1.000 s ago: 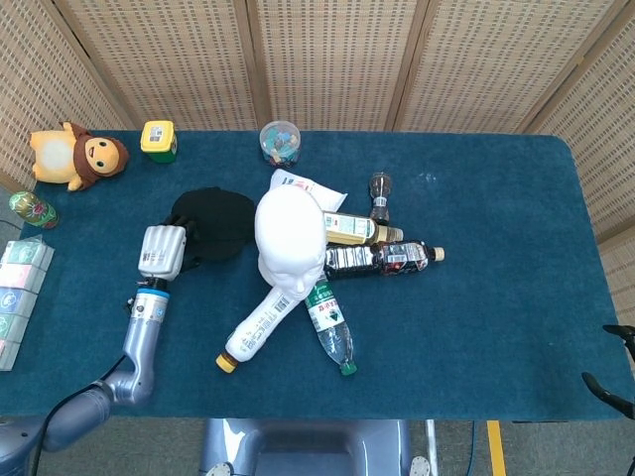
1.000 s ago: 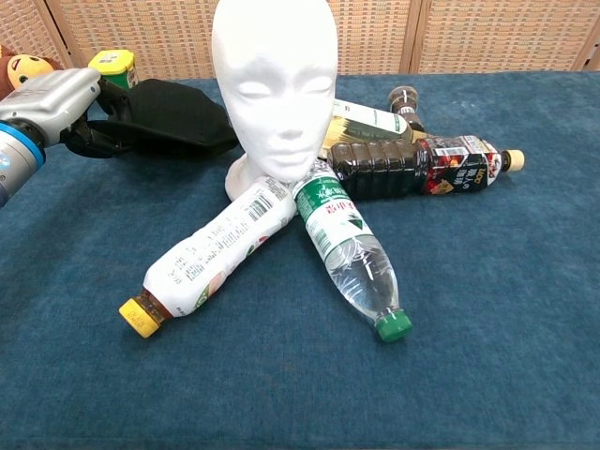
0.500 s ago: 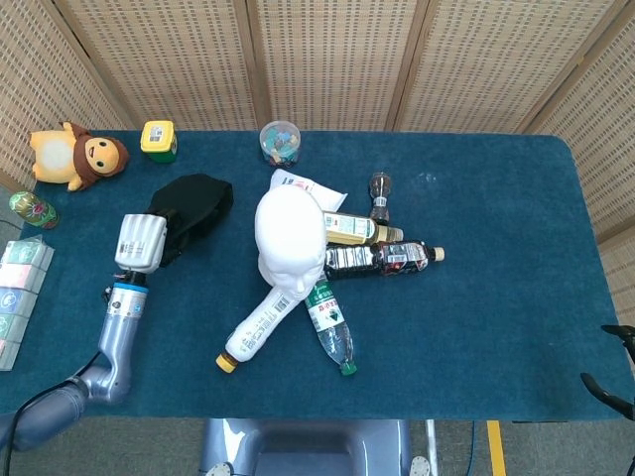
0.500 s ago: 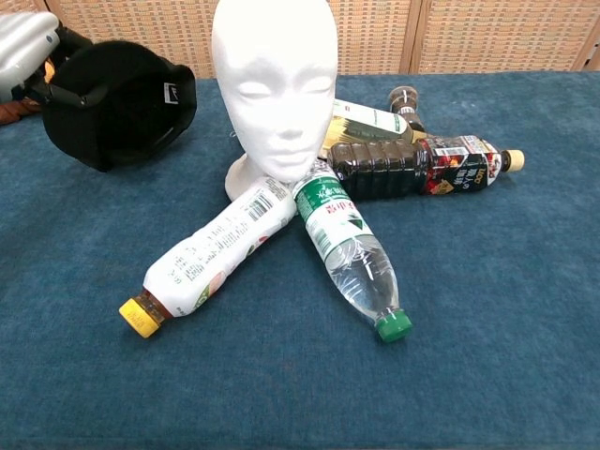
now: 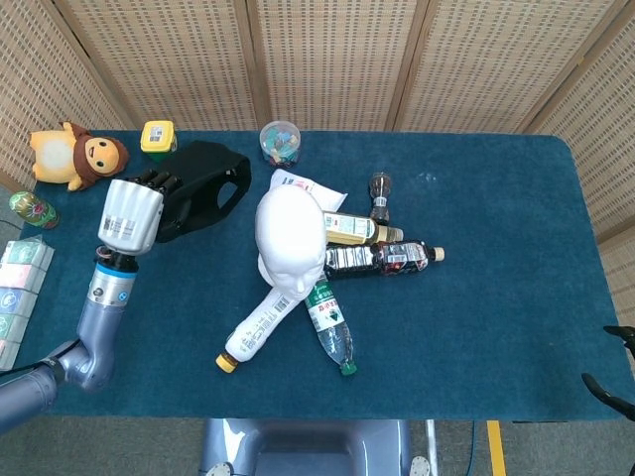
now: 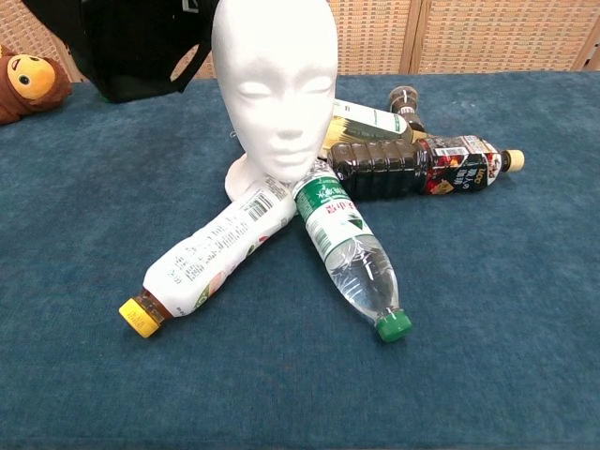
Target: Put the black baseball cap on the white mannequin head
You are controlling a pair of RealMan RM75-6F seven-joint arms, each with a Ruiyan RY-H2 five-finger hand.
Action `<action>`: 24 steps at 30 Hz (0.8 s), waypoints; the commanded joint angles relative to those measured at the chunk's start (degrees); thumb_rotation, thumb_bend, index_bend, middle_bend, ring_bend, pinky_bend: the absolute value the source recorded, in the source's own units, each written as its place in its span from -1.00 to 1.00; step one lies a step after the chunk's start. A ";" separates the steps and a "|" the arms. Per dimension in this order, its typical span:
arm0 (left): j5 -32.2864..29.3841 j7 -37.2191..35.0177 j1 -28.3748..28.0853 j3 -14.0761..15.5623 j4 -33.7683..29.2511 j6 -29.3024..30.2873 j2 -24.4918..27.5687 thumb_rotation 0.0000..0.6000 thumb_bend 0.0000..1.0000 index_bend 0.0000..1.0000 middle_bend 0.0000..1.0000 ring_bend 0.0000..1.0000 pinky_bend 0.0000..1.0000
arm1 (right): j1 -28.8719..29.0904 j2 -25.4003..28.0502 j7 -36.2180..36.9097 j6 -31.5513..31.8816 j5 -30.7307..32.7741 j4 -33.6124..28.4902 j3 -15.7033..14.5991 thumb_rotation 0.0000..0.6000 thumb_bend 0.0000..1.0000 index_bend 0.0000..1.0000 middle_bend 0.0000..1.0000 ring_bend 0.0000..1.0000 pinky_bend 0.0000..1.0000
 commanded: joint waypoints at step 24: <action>16.64 12.88 -15.73 4.51 -1.01 -4.09 2.53 1.00 0.05 0.62 0.27 0.12 0.67 | -0.42 -0.42 1.24 -0.19 1.04 1.31 0.17 1.00 -0.77 -0.41 -0.29 -0.18 -0.14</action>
